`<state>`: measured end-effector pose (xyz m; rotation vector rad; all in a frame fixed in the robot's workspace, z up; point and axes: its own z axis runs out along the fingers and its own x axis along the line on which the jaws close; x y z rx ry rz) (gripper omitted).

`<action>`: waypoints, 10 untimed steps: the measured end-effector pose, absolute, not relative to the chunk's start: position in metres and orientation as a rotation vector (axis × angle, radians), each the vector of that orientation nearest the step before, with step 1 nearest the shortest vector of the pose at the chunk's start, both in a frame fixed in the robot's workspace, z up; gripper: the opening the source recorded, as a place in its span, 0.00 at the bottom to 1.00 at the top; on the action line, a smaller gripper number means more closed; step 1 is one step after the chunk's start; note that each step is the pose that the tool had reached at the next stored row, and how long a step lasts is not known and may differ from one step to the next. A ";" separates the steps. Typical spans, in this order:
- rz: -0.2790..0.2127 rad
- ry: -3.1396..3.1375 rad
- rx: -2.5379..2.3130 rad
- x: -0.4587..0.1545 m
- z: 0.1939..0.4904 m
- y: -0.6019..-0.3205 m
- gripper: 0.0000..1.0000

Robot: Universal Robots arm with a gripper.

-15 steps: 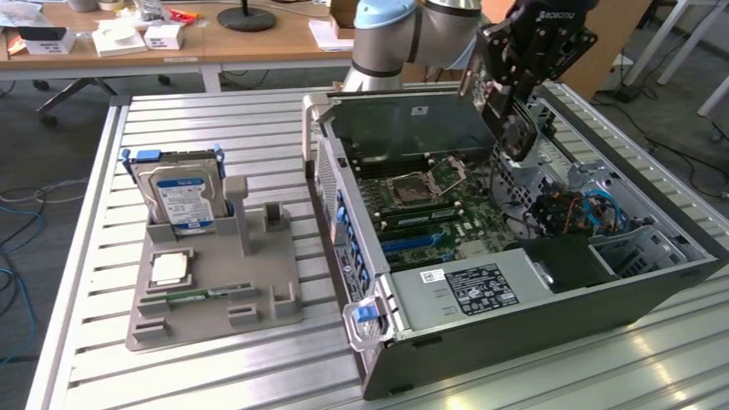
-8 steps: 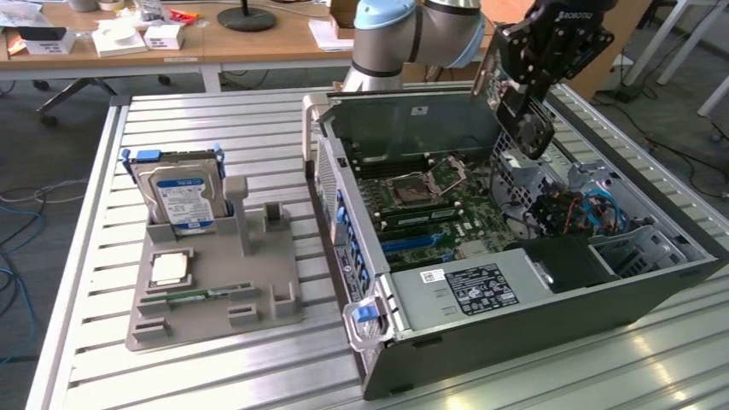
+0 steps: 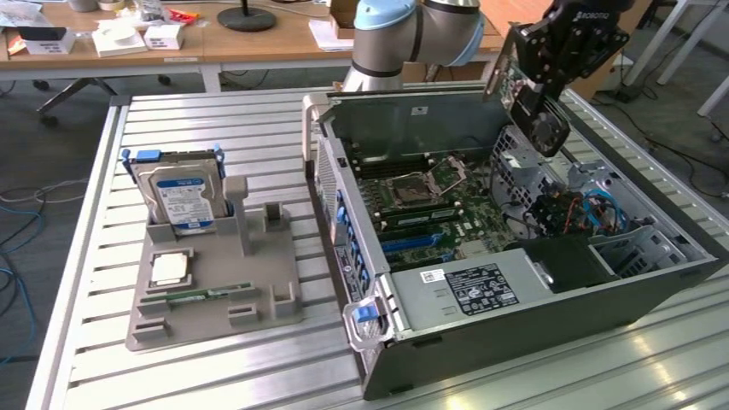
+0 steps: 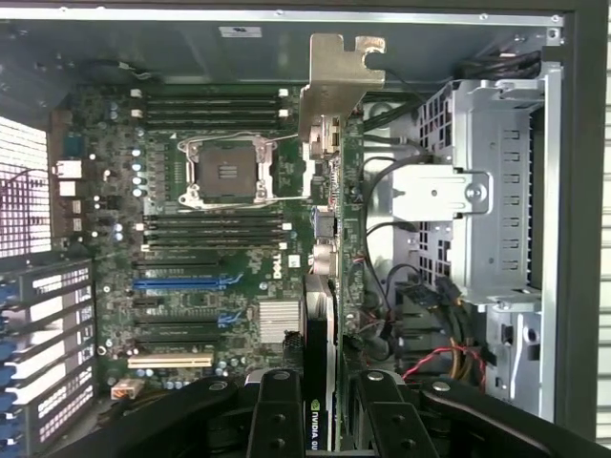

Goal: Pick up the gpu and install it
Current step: 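Pick up the gpu and move the gpu toward the slot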

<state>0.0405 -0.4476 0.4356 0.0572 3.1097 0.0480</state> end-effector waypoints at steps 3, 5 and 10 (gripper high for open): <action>0.048 3.110 0.056 0.044 0.436 -0.447 0.26; 0.048 3.110 0.056 0.044 0.436 -0.447 0.26; 0.048 3.110 0.056 0.048 0.436 -0.447 0.26</action>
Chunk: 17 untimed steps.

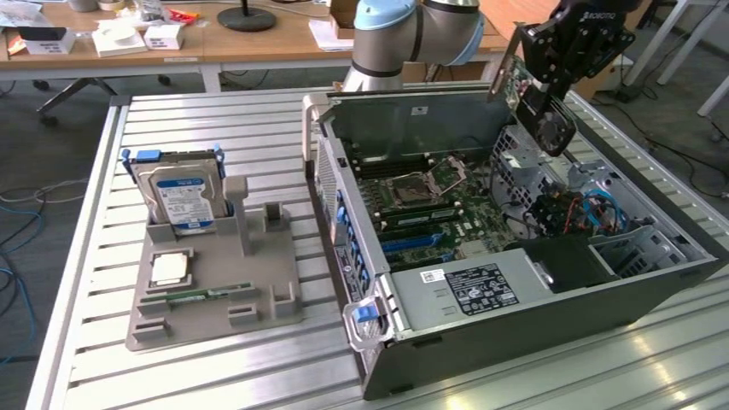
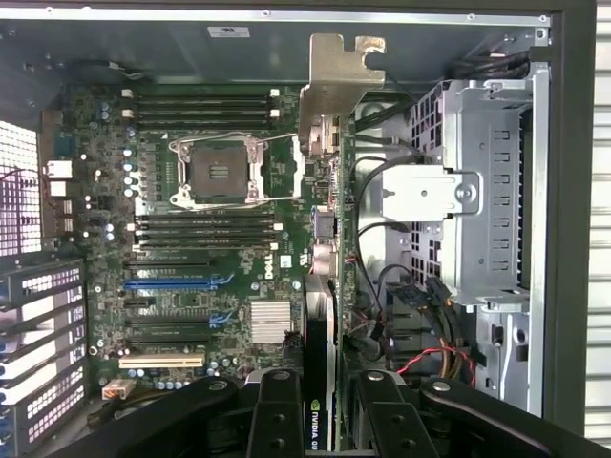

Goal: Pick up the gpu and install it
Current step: 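Pick up the gpu and move the gpu toward the slot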

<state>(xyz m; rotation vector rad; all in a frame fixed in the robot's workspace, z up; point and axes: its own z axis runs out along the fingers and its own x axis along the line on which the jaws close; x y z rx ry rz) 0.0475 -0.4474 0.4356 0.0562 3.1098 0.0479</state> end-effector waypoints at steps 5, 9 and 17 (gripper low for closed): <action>0.048 3.110 0.056 0.047 0.433 -0.448 0.26; 0.048 3.110 0.056 0.048 0.426 -0.447 0.26; 0.048 3.110 0.056 0.048 0.412 -0.447 0.26</action>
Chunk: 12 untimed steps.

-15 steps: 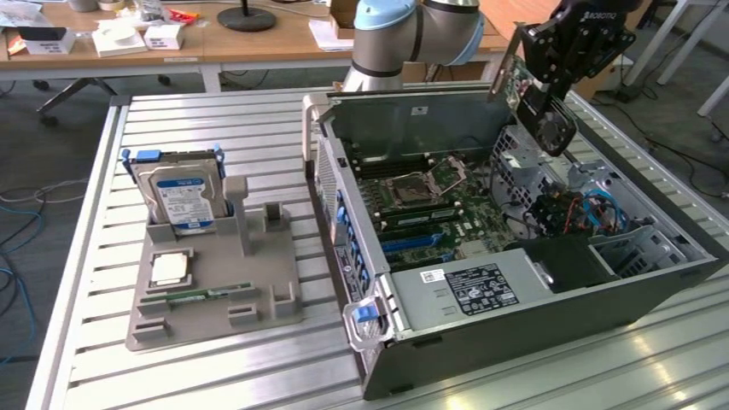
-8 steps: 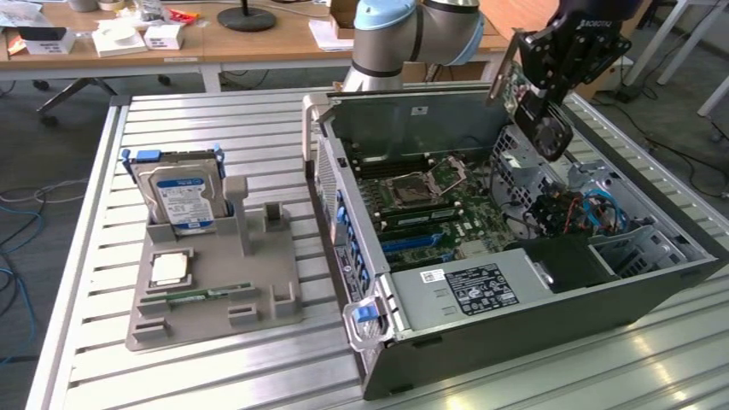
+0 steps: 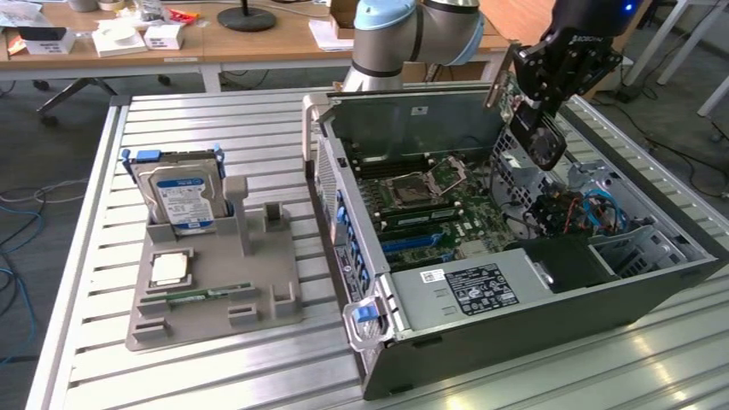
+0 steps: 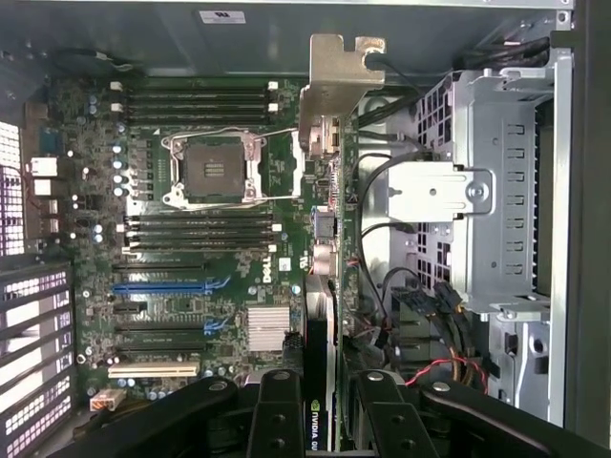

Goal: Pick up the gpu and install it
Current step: 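Pick up the gpu and move the gpu toward the slot, then insert the gpu into the slot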

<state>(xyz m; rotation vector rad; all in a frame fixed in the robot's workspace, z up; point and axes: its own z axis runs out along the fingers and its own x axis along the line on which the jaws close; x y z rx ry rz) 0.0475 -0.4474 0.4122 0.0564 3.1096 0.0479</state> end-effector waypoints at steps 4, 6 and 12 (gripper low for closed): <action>0.048 3.110 0.056 0.048 0.412 -0.447 0.26; 0.048 3.110 0.056 0.048 0.412 -0.447 0.26; 0.048 3.110 0.056 0.048 0.412 -0.447 0.26</action>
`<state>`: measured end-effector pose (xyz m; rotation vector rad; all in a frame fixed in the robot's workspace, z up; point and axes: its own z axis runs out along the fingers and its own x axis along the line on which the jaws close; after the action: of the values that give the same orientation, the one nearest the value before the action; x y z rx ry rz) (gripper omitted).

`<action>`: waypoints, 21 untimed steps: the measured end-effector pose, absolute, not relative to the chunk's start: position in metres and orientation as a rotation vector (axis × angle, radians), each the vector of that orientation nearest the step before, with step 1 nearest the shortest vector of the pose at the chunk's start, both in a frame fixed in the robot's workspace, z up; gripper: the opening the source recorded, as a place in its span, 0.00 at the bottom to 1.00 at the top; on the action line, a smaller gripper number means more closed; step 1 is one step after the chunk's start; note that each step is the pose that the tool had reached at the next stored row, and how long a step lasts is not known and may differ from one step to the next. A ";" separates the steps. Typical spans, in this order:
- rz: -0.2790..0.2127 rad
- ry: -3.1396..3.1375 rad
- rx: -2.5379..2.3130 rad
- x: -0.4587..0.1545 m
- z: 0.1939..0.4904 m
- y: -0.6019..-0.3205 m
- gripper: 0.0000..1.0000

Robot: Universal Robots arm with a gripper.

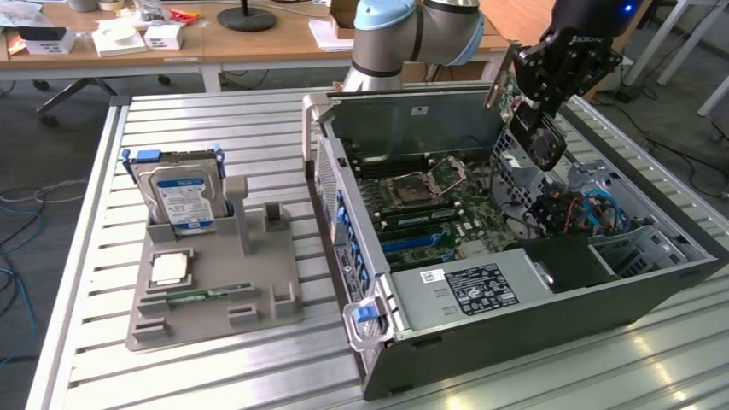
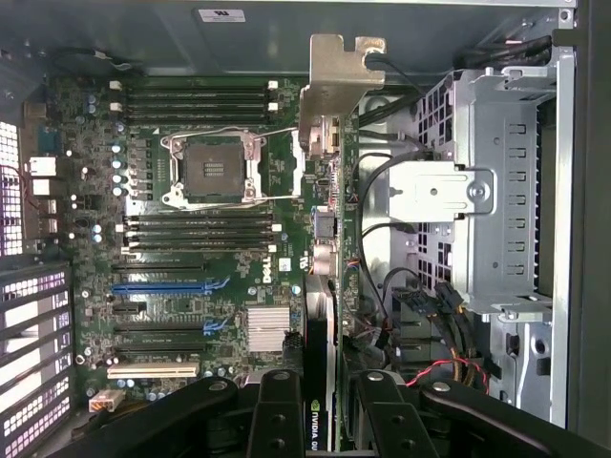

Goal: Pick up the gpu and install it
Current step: 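Insert the gpu into the slot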

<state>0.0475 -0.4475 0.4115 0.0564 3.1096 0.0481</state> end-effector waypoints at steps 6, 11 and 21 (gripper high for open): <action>0.048 3.110 0.056 0.048 0.412 -0.447 0.26; 0.048 3.110 0.051 0.047 0.412 -0.447 0.26; 0.051 3.108 -0.163 0.047 0.411 -0.447 0.26</action>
<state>0.0475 -0.4475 0.4114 -0.1631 3.1081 0.0512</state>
